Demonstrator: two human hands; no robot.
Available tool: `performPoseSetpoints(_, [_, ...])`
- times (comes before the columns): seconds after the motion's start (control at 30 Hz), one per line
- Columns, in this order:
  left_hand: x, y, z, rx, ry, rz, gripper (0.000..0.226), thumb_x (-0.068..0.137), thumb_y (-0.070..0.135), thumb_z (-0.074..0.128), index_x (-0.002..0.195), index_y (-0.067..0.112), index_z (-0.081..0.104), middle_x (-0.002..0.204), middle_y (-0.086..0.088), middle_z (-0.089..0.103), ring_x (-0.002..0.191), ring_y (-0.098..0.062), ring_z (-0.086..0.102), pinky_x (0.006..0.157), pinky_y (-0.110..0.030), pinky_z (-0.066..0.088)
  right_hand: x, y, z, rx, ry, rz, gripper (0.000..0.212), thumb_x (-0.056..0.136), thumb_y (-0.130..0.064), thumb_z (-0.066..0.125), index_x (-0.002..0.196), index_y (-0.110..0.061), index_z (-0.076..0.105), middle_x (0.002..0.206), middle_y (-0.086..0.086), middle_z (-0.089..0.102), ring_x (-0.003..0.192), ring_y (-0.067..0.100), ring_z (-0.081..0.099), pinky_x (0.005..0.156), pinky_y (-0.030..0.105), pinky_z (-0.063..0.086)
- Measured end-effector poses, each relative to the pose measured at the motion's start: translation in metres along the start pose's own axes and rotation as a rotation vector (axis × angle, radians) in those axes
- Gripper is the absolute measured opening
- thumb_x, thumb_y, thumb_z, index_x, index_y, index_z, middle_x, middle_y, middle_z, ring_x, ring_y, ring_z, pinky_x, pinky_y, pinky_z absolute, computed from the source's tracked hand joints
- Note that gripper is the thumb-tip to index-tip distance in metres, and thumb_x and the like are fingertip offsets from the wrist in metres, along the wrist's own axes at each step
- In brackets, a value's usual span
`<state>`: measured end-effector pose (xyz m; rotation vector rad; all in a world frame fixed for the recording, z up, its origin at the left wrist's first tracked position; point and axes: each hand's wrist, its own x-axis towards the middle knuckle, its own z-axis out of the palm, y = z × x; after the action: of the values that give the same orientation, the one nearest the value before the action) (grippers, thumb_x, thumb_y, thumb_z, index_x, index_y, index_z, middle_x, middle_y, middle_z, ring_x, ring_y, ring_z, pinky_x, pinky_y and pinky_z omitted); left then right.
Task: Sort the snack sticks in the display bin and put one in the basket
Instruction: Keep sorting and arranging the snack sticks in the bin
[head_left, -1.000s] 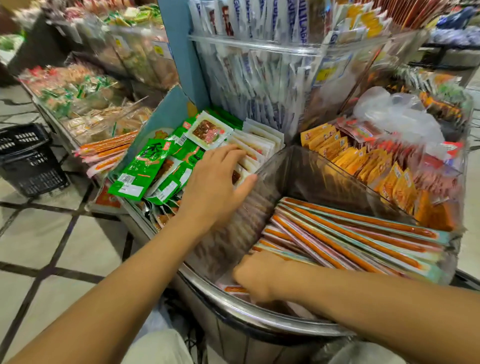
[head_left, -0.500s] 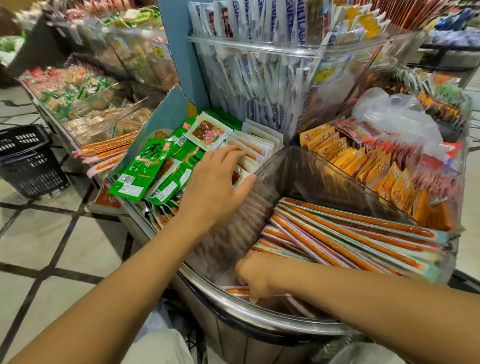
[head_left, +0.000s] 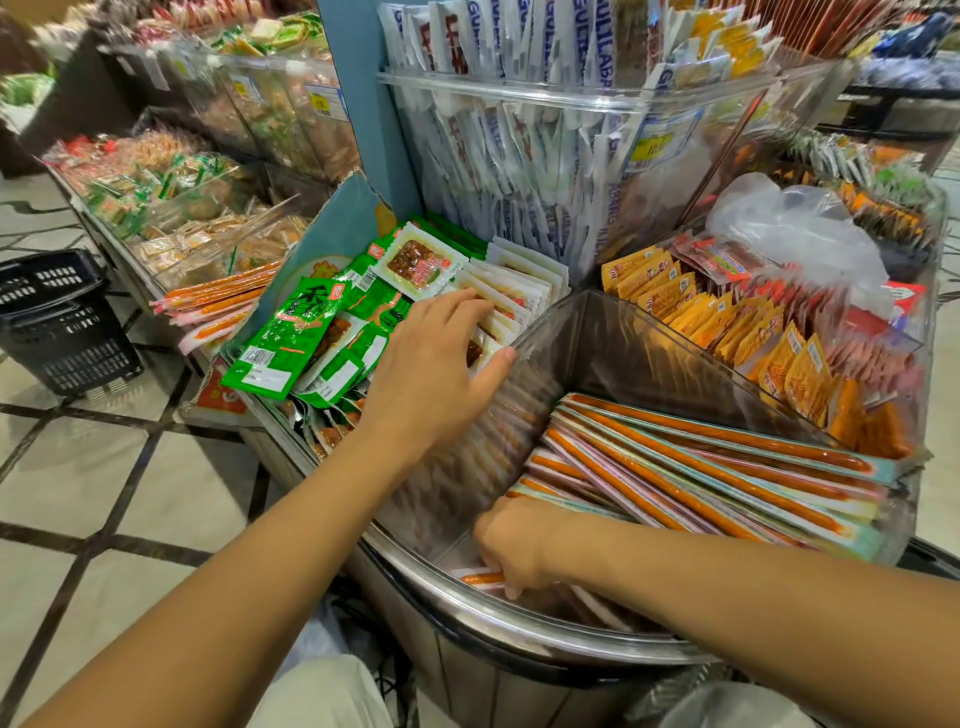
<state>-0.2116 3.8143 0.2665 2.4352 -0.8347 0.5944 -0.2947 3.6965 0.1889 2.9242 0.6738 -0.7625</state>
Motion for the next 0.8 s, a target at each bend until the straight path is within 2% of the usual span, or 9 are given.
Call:
performPoseSetpoints(0.2, [0.000,-0.001,0.000,0.001,-0.005,-0.006,0.065,0.088,0.059,0.040,0.133,0.017,0.058,0.143,-0.001,0.054,0.135,-0.020,0.044,0.115,-0.039,0.037,0.002,0.002,0.000,0.027,-0.028,-0.004,0.048,0.084,-0.021,0.079,0.126,-0.013,0.057,0.127,0.010,0.060,0.111,0.028,0.059,0.087,0.037,0.049])
performPoseSetpoints(0.33, [0.000,-0.001,0.000,-0.001,-0.002,-0.015,0.060,0.090,0.056,0.046,0.134,0.018,0.058,0.143,0.001,0.054,0.136,-0.019,0.044,0.115,-0.039,0.036,0.002,0.003,-0.009,0.062,-0.074,-0.017,0.038,0.086,-0.025,0.075,0.120,-0.012,0.062,0.119,0.011,0.063,0.099,0.026,0.057,0.079,0.034,0.047])
performPoseSetpoints(0.43, [-0.001,0.001,-0.001,-0.017,0.003,-0.014,0.058,0.090,0.055,0.048,0.134,0.018,0.058,0.143,0.001,0.054,0.136,-0.019,0.043,0.115,-0.040,0.036,-0.006,0.007,-0.027,0.210,-0.046,0.006,0.030,0.084,-0.026,0.077,0.109,-0.013,0.067,0.108,0.007,0.066,0.094,0.023,0.060,0.079,0.035,0.052])
performPoseSetpoints(0.53, [-0.002,0.002,-0.003,-0.013,-0.002,-0.010,0.058,0.090,0.054,0.049,0.134,0.018,0.058,0.143,0.000,0.053,0.136,-0.019,0.043,0.116,-0.040,0.036,-0.028,0.011,-0.047,0.364,0.070,0.022,0.026,0.080,-0.027,0.081,0.098,-0.013,0.068,0.090,0.001,0.067,0.082,0.017,0.061,0.068,0.029,0.049])
performPoseSetpoints(0.6, [-0.002,0.002,-0.003,-0.011,-0.012,-0.011,0.057,0.091,0.054,0.050,0.135,0.018,0.058,0.144,0.000,0.053,0.136,-0.019,0.042,0.116,-0.040,0.036,-0.047,0.015,-0.058,0.444,0.196,0.036,0.023,0.078,-0.025,0.083,0.087,-0.014,0.065,0.078,-0.002,0.062,0.070,0.012,0.056,0.062,0.030,0.045])
performPoseSetpoints(0.7, [-0.002,0.000,-0.003,-0.009,-0.014,-0.008,0.053,0.094,0.050,0.056,0.135,0.018,0.057,0.144,0.000,0.053,0.136,-0.020,0.042,0.115,-0.039,0.035,-0.080,0.028,-0.071,0.602,0.413,0.061,0.028,0.074,-0.021,0.084,0.076,-0.015,0.057,0.068,-0.001,0.058,0.062,0.012,0.053,0.063,0.043,0.050])
performPoseSetpoints(0.77, [-0.002,0.002,-0.004,0.004,-0.011,-0.002,0.052,0.095,0.050,0.057,0.135,0.017,0.058,0.144,0.000,0.053,0.136,-0.021,0.043,0.115,-0.039,0.035,-0.106,0.038,-0.080,0.734,0.544,0.065,0.027,0.075,-0.022,0.083,0.083,-0.013,0.059,0.073,0.005,0.065,0.065,0.019,0.062,0.065,0.051,0.056])
performPoseSetpoints(0.8, [-0.002,0.003,-0.005,0.011,-0.016,0.001,0.051,0.096,0.048,0.059,0.135,0.016,0.058,0.144,-0.001,0.054,0.136,-0.021,0.043,0.114,-0.039,0.035,-0.119,0.042,-0.084,0.796,0.610,0.053,0.024,0.079,-0.024,0.080,0.086,-0.013,0.059,0.076,0.009,0.069,0.066,0.022,0.067,0.062,0.051,0.056])
